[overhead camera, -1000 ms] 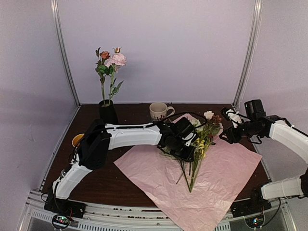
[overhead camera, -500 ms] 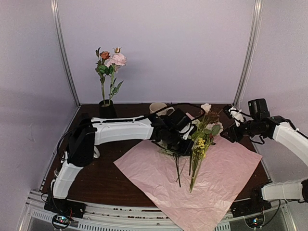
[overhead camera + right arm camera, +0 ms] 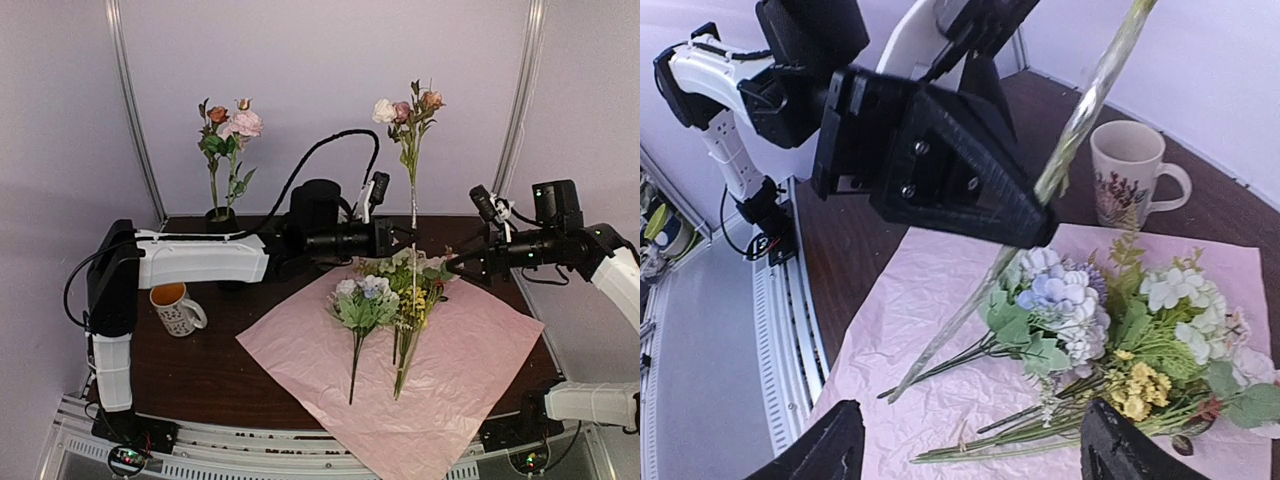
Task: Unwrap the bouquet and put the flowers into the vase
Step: Pass from the left arm to the right
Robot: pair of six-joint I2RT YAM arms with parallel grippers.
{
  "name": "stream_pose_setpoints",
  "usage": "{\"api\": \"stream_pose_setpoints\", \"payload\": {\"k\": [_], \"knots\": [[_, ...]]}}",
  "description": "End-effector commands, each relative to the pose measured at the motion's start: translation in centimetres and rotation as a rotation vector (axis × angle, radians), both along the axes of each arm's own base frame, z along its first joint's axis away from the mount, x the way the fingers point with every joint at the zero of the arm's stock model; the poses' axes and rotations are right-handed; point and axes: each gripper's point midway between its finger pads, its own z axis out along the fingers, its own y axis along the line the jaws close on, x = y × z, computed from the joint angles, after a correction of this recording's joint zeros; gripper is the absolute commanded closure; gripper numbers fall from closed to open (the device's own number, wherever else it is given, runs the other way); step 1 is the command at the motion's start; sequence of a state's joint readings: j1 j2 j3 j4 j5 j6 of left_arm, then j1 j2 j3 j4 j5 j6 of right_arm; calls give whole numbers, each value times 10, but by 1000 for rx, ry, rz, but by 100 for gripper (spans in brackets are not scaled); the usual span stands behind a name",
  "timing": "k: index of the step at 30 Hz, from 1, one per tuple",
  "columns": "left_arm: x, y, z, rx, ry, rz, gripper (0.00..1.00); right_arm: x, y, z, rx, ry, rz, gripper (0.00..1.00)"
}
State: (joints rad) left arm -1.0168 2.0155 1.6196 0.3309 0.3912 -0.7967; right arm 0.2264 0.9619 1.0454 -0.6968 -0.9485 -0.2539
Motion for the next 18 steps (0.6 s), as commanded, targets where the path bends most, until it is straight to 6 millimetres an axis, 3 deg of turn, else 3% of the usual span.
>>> {"api": "stream_pose_setpoints", "payload": {"k": [1, 5, 9, 15, 18], "knots": [[-5, 8, 70, -240, -130, 0, 100, -16, 29, -8, 37, 50, 123, 26], [-9, 12, 82, -280, -140, -4, 100, -12, 40, -14, 32, 72, 135, 29], [-14, 20, 92, -360, -147, -14, 100, -2, 47, -12, 51, 88, 142, 41], [-13, 19, 93, -354, -153, -8, 100, 0, 57, -16, 68, 130, 183, 66], [-13, 19, 90, -350, -154, -10, 100, -4, 60, -21, 81, 149, 207, 84]]}}
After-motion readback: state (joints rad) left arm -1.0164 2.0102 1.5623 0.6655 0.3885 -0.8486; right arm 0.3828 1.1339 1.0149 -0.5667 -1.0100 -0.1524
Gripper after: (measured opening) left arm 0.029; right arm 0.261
